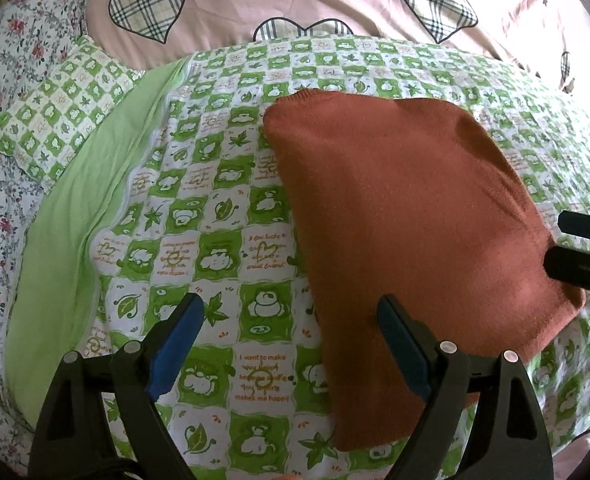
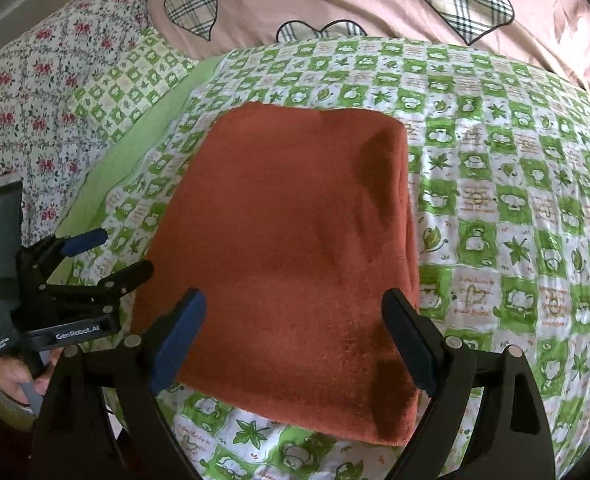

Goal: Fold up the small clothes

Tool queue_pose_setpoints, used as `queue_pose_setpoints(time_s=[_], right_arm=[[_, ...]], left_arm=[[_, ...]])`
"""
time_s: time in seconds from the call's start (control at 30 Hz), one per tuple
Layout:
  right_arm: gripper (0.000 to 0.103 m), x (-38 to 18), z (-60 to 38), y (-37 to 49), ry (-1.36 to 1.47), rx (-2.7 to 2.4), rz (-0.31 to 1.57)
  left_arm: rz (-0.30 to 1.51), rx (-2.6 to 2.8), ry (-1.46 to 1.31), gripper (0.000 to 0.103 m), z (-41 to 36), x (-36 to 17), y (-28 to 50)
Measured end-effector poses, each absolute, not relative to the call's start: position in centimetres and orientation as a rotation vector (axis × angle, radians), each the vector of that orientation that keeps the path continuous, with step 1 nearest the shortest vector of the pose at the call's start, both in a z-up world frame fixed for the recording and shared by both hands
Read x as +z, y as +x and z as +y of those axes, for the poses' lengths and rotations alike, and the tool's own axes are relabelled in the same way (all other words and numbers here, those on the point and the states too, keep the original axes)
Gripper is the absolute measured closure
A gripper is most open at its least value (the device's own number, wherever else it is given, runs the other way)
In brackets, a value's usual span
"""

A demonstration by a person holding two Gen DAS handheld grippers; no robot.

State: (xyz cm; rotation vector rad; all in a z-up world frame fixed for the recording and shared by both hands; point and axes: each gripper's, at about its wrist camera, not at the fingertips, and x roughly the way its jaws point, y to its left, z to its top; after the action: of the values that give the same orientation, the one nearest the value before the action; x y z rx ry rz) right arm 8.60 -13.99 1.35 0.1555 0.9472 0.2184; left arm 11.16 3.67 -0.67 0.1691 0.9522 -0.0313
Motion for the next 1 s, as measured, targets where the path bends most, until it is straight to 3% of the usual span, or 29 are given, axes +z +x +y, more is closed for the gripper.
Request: queue_pose_setpoints(time_s=[1.0], right_arm=[[0.013,1.33,-13.02,8.79,0.133,0.235,0.955]], left_arm=[[0.936,-0.057,0.156,0.014,2.91,-0.10,11.20]])
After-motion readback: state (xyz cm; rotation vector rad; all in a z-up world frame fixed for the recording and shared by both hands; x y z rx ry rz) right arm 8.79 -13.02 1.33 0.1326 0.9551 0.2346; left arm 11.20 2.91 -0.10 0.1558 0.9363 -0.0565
